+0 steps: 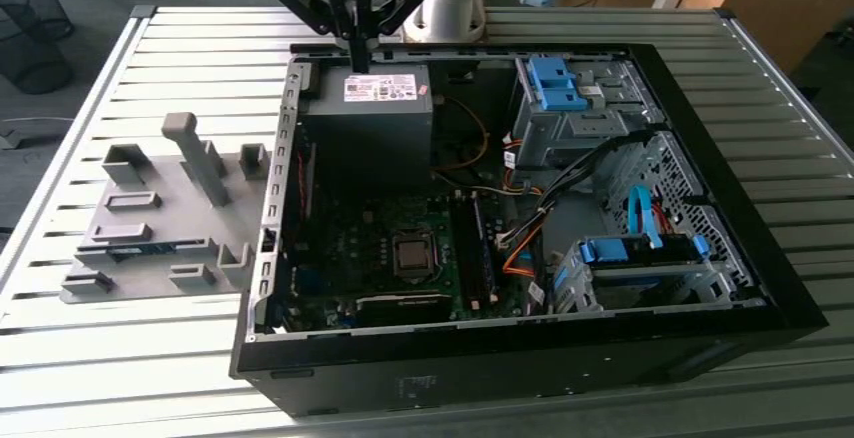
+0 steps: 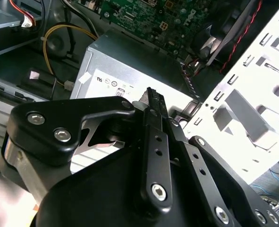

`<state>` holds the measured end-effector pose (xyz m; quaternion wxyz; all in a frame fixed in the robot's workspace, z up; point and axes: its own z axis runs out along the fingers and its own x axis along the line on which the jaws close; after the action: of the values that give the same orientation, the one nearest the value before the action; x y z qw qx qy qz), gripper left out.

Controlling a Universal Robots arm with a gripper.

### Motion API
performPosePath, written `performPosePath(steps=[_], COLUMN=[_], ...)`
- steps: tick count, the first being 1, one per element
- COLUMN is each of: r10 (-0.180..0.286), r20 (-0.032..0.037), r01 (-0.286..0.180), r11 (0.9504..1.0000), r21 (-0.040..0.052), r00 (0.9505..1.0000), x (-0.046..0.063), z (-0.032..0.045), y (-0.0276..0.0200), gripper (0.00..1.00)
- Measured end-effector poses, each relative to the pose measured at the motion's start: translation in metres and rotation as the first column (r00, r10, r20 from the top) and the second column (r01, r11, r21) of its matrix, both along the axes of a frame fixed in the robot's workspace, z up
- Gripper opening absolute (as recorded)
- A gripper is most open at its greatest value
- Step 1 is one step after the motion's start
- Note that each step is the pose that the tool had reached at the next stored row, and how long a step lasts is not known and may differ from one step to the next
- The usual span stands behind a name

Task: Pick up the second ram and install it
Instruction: 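Reach for the second ram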

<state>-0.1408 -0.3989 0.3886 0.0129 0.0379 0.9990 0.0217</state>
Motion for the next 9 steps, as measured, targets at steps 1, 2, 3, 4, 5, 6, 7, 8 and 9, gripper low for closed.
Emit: performPosePath(steps=[1,2,3,4,5,6,7,8,9], r10=[0.0,0.0,0.0,0.0,0.0,0.0,0.0,0.0,0.0], r20=[-0.0001,0.0,0.0,0.0,0.0,0.0,0.0,0.0,0.0], r01=[0.0,0.0,0.0,0.0,0.0,0.0,0.0,0.0,0.0], r11=[1.0,1.0,1.0,1.0,1.0,1.0,1.0,1.0,1.0], r21=[-0.0001,-0.0001,0.0,-0.0001,0.0,-0.0001,0.0001,0.0,0.0], r00=[1.0,1.0,1.0,1.0,1.0,1.0,1.0,1.0,1.0], x=[-0.0002,-0.0004,-0.0006,-0.0008,-0.001,-0.0012,-0.0015,-0.0017,-0.0019], z=[0.0,-0.0001,-0.0002,-0.0002,-0.0002,-0.0003,-0.0004,-0.0005,-0.0005], y=[0.0,0.0,0.0,0.0,0.0,0.0,0.0,0.0,0.0], gripper=[0.11,0.11,0.11,0.11,0.11,0.11,0.11,0.11,0.11])
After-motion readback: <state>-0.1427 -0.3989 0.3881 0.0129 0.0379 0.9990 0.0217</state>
